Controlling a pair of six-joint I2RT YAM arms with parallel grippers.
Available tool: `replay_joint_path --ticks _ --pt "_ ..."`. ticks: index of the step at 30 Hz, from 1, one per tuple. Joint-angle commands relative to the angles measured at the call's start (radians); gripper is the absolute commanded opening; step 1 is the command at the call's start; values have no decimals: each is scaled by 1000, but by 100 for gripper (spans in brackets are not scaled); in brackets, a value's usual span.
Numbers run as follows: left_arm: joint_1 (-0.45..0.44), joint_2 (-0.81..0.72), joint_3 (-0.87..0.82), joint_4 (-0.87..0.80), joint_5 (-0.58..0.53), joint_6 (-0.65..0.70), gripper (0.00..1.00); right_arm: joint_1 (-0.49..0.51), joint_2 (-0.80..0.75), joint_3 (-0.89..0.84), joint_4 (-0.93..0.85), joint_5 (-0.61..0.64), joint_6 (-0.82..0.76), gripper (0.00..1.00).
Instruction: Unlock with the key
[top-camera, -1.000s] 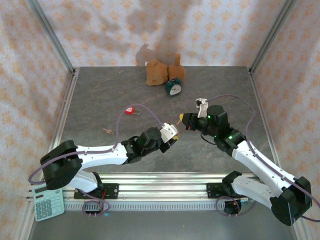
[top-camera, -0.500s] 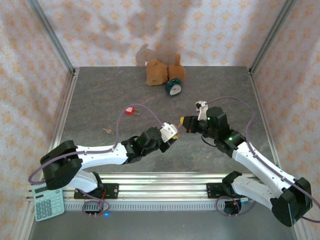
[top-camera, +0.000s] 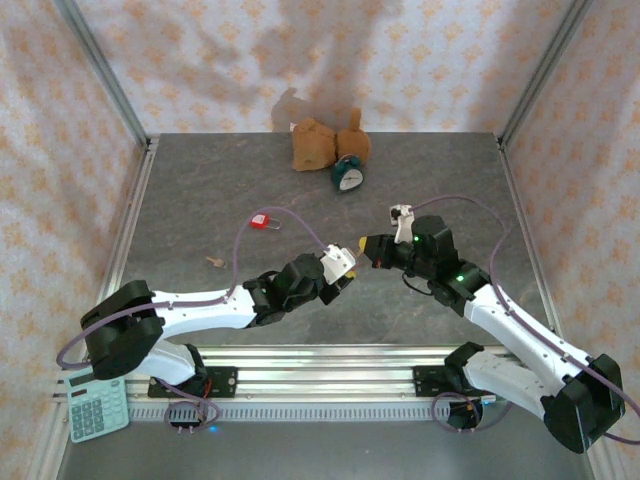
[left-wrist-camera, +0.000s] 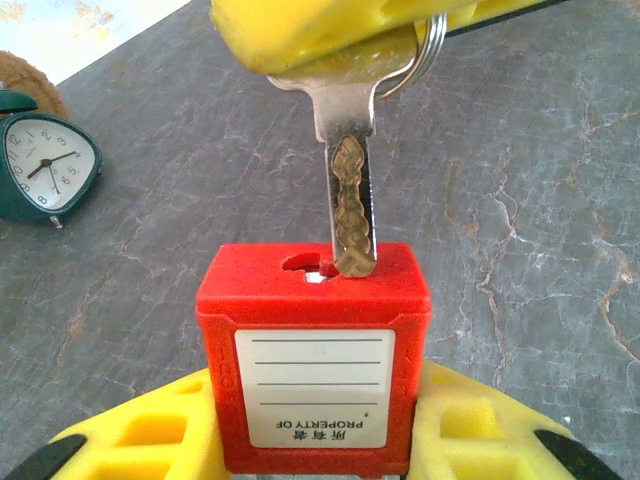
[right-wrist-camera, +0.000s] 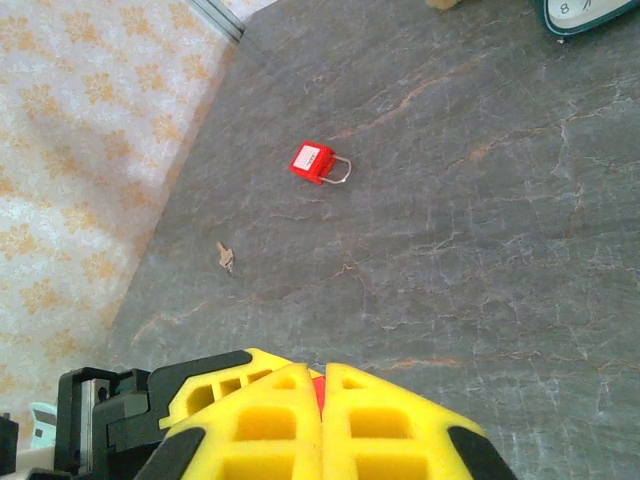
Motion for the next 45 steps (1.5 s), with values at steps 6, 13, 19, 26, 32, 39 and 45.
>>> replay_joint_path --ticks 6,13,19,26,32,39,45 --pt "-7 4 52 12 -12 7 29 15 14 -26 17 16 -1 3" --pt "-7 -9 60 -6 18 -10 28 15 33 -26 18 41 -27 3" --pt "-8 -15 61 -9 34 -19 28 15 52 -23 39 38 -24 3" --pt "-10 -25 58 -12 32 -26 27 15 47 -17 20 44 -44 3" --pt "-10 -21 73 -7 26 -54 25 19 41 -46 51 -1 -38 3" --pt "-8 -14 104 -6 36 -88 25 32 31 -86 86 -29 -55 4" --pt "-6 1 138 -40 55 -91 24 41 45 -87 82 -50 -82 4"
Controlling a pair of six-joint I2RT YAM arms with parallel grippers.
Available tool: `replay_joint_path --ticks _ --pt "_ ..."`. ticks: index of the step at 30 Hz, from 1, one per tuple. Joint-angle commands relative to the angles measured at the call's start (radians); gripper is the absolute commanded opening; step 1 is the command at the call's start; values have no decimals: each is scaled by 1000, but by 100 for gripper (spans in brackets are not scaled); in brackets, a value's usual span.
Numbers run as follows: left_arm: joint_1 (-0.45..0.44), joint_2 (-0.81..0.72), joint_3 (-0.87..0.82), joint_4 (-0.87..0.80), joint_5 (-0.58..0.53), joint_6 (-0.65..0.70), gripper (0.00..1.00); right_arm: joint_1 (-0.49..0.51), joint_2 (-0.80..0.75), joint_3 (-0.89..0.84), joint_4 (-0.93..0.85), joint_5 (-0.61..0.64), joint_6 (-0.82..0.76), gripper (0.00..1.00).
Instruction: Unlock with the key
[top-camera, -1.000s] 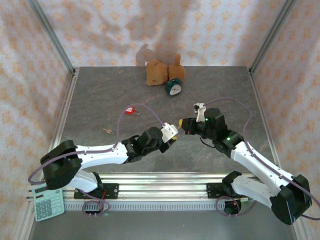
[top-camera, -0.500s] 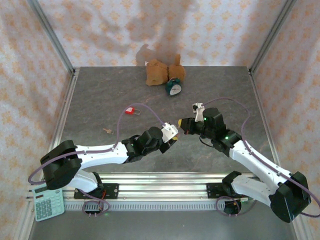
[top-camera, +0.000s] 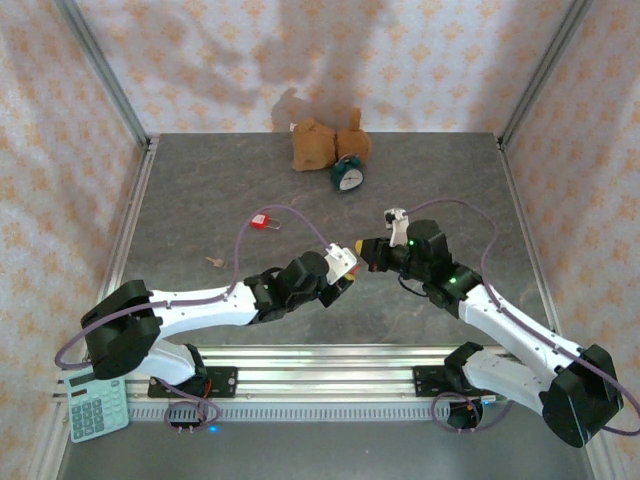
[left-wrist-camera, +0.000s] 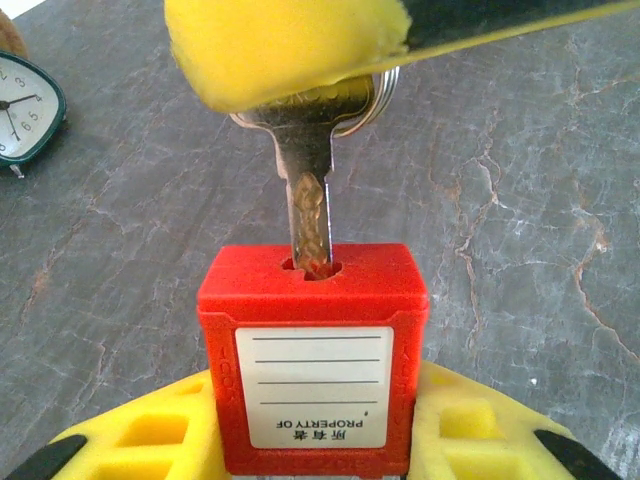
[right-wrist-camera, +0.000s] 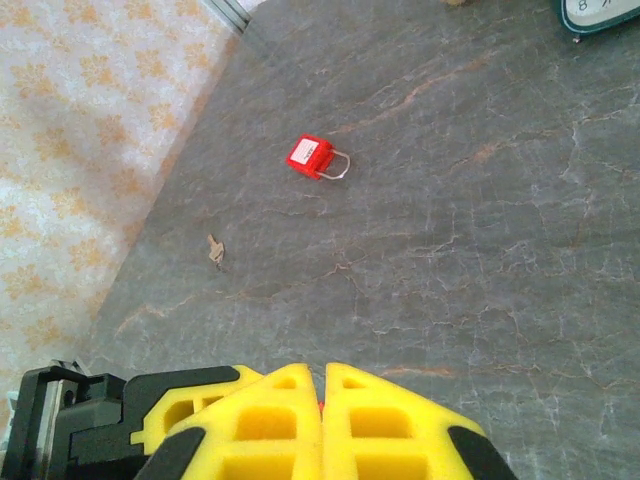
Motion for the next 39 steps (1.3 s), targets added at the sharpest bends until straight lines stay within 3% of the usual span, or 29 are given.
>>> replay_joint_path --ticks 1,11,22,39 --pt "-4 -1 81 116 27 -17 24 27 14 -24 -32 -53 -41 4" --pt "-4 -6 107 111 22 -23 22 36 29 -41 -49 -49 -68 4" --pt "29 -35 110 151 87 -69 21 36 37 -95 46 -136 -35 5" --pt "32 -52 124 144 91 -5 19 37 137 -70 38 -241 -38 6"
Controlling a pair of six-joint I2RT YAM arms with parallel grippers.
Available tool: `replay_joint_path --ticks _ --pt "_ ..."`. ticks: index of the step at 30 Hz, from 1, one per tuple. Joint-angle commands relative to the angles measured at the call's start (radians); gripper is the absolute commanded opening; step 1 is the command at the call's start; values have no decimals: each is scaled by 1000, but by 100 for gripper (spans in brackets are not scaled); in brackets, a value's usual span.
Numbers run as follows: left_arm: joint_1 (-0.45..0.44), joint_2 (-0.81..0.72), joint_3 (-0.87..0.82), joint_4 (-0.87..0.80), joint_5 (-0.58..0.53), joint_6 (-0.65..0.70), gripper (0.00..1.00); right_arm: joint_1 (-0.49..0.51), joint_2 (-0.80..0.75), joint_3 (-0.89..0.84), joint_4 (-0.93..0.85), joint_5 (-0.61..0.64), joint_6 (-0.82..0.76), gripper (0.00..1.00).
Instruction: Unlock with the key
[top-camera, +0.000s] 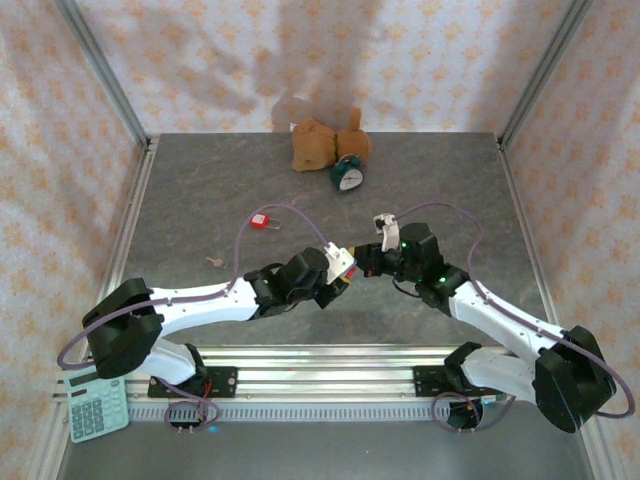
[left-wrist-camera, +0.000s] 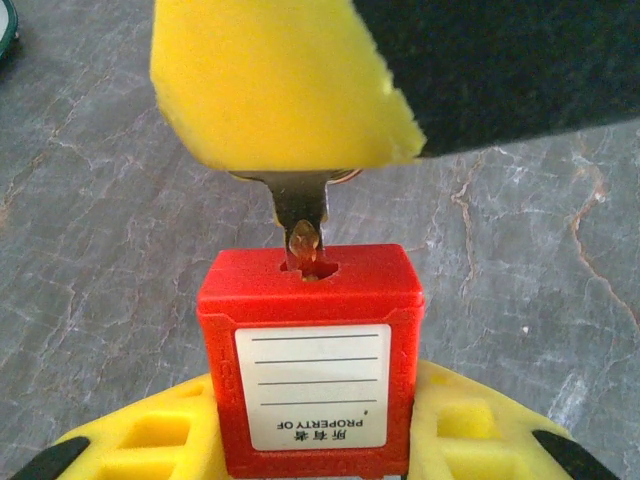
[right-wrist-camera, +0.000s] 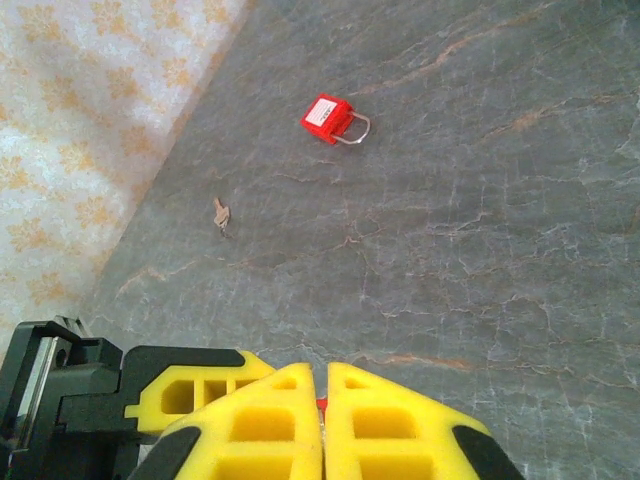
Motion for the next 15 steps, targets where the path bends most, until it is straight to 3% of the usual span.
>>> replay_joint_path --ticks 1,15 --pt "-2 -62 103 259 8 41 19 34 38 -14 -90 -150 5 6" --pt "6 -50 109 331 -11 38 17 69 37 -25 -67 -137 22 6"
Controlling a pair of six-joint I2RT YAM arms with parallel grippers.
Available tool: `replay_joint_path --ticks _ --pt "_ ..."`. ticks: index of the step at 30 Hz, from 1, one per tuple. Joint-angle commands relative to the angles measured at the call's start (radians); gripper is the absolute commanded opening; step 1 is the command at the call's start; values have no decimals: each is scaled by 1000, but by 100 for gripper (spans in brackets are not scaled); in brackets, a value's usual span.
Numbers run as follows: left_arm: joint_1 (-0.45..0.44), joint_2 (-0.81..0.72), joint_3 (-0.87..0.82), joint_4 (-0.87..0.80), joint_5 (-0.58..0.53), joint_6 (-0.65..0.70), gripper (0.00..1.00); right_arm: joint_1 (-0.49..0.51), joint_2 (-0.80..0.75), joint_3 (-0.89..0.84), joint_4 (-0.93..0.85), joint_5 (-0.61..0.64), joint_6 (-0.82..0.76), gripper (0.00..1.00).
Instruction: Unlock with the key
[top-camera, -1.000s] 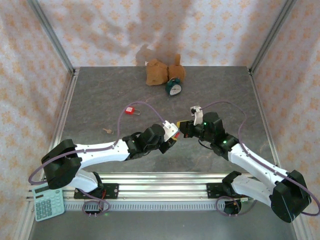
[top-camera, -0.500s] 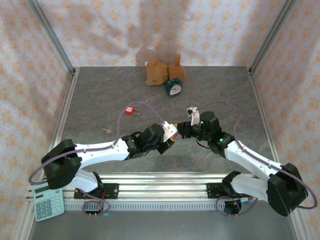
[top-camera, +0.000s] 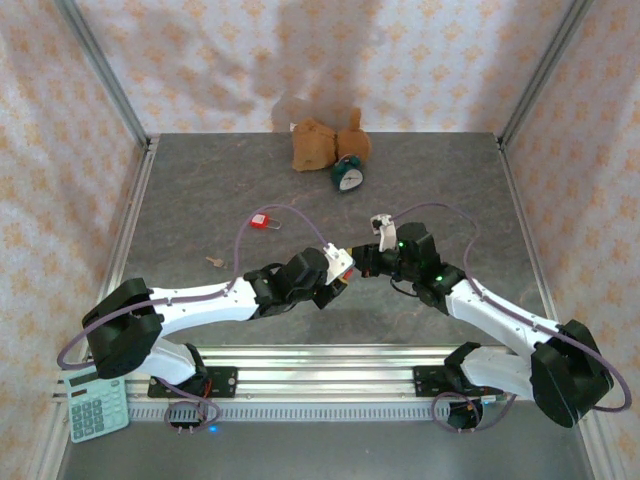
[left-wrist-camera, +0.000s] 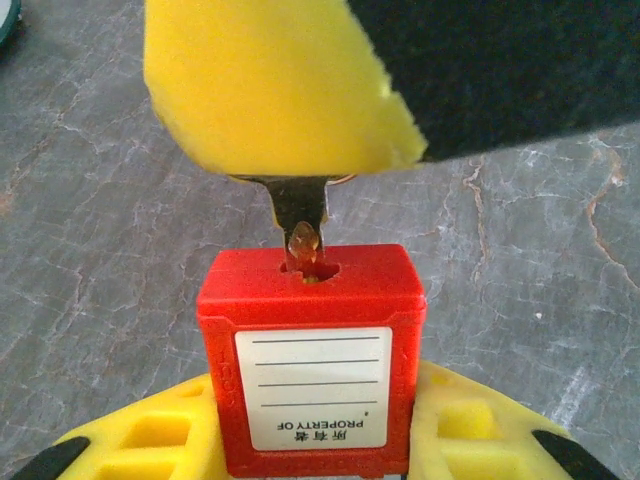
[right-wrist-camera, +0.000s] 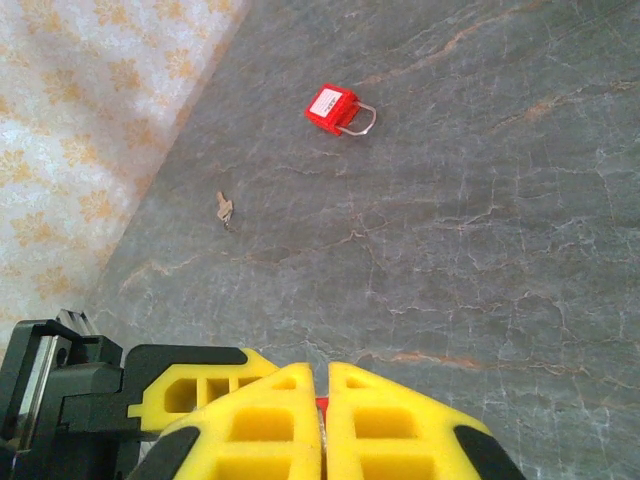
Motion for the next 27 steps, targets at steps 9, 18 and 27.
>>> replay_joint_path --ticks 9,18,27 --pt "9 -81 93 376 -2 20 17 52 -18 -32 -82 -96 60 7" --pt "18 -96 81 405 -31 0 16 51 -72 -86 -36 -30 128 6" --pt "22 -80 108 387 12 17 16 79 -7 -33 -109 -103 34 7"
